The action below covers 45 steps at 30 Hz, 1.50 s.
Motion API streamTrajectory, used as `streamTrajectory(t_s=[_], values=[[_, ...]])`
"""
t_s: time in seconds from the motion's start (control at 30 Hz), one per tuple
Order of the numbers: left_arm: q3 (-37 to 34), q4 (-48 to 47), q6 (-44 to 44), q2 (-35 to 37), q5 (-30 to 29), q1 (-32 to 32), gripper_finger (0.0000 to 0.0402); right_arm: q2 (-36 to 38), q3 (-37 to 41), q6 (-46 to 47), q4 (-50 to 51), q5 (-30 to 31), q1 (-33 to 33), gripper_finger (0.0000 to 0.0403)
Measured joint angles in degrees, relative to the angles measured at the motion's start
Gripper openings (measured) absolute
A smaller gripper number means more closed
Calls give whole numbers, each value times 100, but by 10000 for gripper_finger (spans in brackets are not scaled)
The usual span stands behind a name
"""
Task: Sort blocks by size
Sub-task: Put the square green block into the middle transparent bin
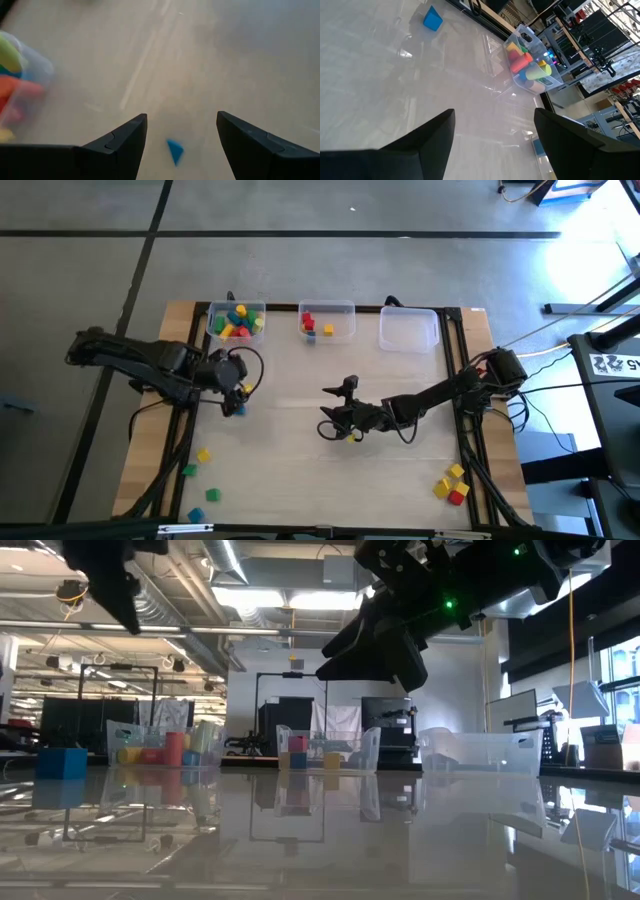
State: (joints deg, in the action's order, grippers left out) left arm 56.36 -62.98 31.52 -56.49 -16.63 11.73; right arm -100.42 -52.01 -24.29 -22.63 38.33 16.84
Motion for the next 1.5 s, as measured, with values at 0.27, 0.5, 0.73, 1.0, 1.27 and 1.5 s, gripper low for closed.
streamTrajectory(t_s=[0.27,0.5,0.73,1.0,1.27,1.5], values=[[-2,-60,1107,0,42,1128,235,0,0,0,2,0,0,278],[-236,-61,2250,-71,210,2140,235,0,0,0,2,0,0,278],[-491,-7,3253,-357,595,2945,235,0,0,2,2,2,0,278],[-629,1183,3270,-1058,752,3635,235,0,0,16,0,0,0,278],[-629,2017,3353,-2067,1183,4187,235,0,0,22,2,1,0,278],[-629,2463,4102,-2674,1668,4556,235,0,0,22,2,1,0,278]])
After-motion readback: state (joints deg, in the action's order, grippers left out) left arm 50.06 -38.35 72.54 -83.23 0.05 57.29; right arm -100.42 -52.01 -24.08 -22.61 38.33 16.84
